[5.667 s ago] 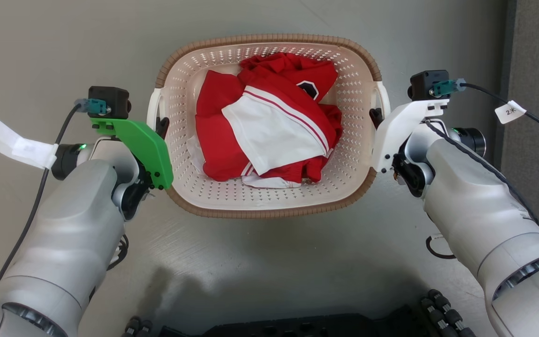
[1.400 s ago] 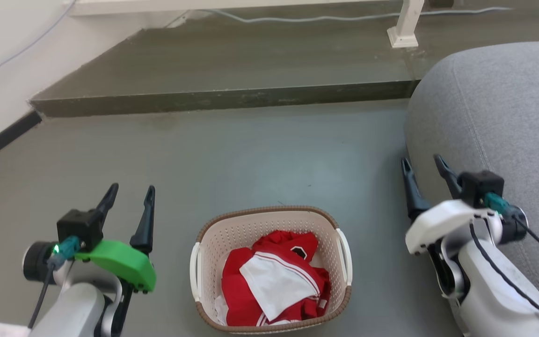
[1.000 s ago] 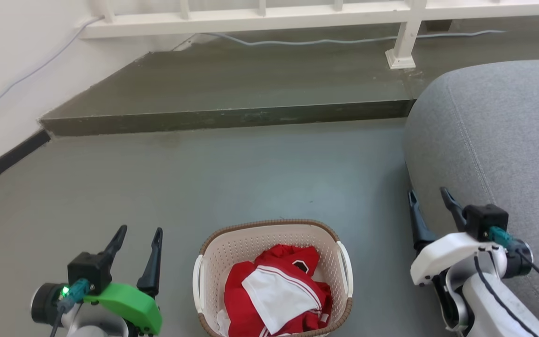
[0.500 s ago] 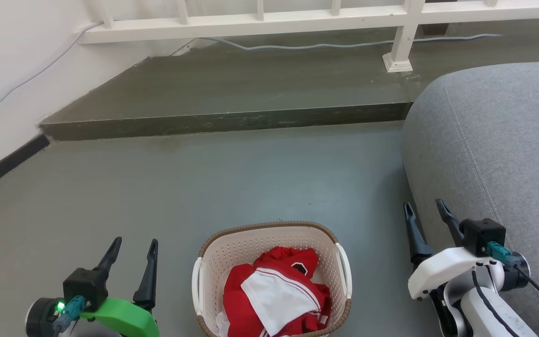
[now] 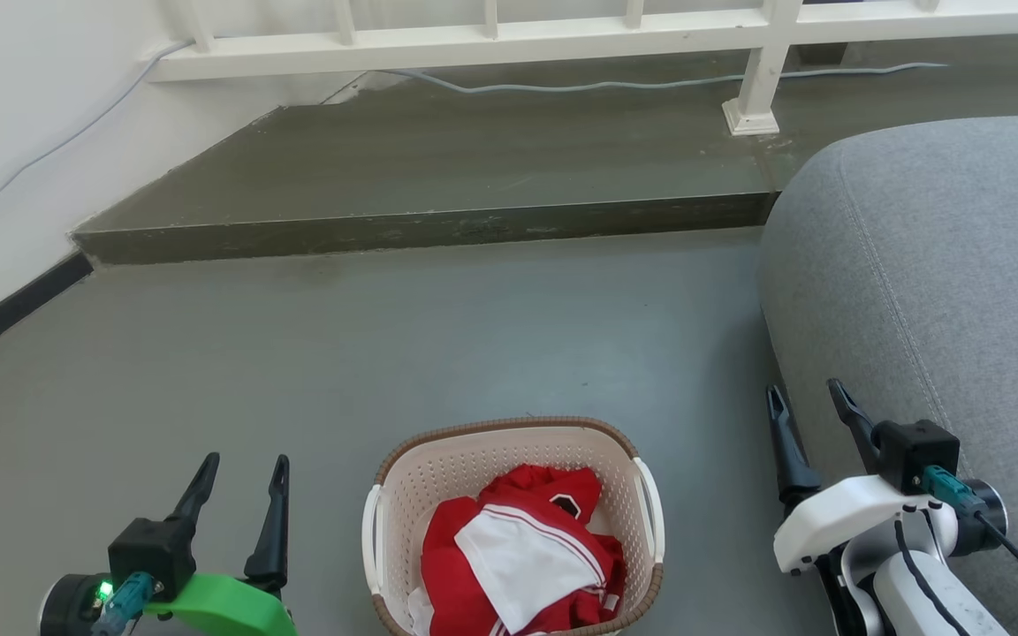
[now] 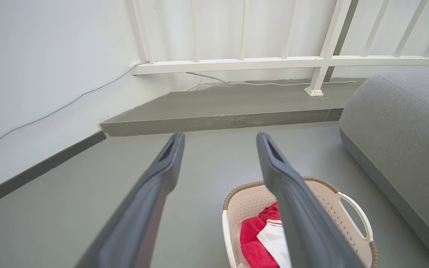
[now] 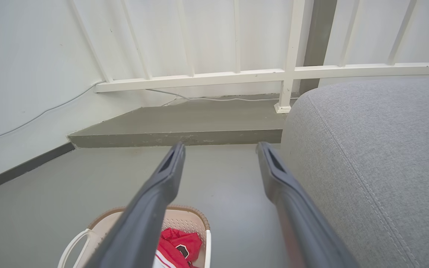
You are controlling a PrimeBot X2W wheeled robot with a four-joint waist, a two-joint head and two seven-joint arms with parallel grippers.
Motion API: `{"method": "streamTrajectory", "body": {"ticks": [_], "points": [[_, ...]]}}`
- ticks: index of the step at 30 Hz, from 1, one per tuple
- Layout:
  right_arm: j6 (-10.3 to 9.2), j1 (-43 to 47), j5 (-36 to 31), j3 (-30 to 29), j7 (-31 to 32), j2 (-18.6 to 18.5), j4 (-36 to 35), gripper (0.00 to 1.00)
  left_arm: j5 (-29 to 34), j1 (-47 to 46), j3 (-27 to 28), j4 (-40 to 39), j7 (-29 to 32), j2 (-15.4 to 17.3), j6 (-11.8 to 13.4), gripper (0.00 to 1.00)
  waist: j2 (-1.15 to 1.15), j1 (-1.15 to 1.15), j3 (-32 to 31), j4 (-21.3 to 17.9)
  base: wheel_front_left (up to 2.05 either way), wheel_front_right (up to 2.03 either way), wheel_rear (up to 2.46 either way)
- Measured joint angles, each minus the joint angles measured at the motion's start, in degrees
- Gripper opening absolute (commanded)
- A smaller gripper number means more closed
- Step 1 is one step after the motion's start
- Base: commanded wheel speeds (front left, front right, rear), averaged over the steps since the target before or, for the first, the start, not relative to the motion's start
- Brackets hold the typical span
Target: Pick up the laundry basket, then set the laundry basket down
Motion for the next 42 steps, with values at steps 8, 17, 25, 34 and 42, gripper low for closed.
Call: {"method": "streamTrajectory", "body": {"ticks": [8, 17, 25, 34, 42], "points": [[0.0, 0.5, -0.6, -0.7, 0.0, 0.3, -0.9, 1.0, 1.4, 0.6, 1.1, -1.1, 0.3, -0.9, 0.0, 1.0, 0.0, 0.0, 0.0, 0.0, 0.0, 0.0, 0.0], [0.0, 0.6, -1.4, -1.0, 0.0, 0.4, -1.6, 1.0, 2.5, 1.7, 2.2, -1.9, 0.8, -1.7, 0.0, 1.0, 0.0, 0.0, 0.1, 0.1, 0.0, 0.0, 0.0], [0.04, 1.0, -1.7, -1.1, 0.0, 0.6, -1.0, 0.0, 3.2, 1.8, 1.9, -1.9, 1.3, -2.6, 0.0, 0.0, 0.0, 0.0, 0.0, 0.2, 0.0, 0.0, 0.0], [0.75, 3.0, 1.0, -1.6, 0.3, 1.6, 0.2, 0.0, 0.5, 2.6, 1.9, -0.8, 1.3, -3.9, -0.6, 0.0, 0.0, 0.0, -0.1, 0.3, 0.0, 0.0, 0.0], [2.08, 3.0, 9.0, -3.4, 2.0, 1.8, -0.5, 0.0, -6.7, 2.7, 4.0, -0.9, 2.8, -5.1, -1.6, 0.0, 0.0, 0.0, -0.2, 0.5, 0.0, 0.0, 0.0]]}}
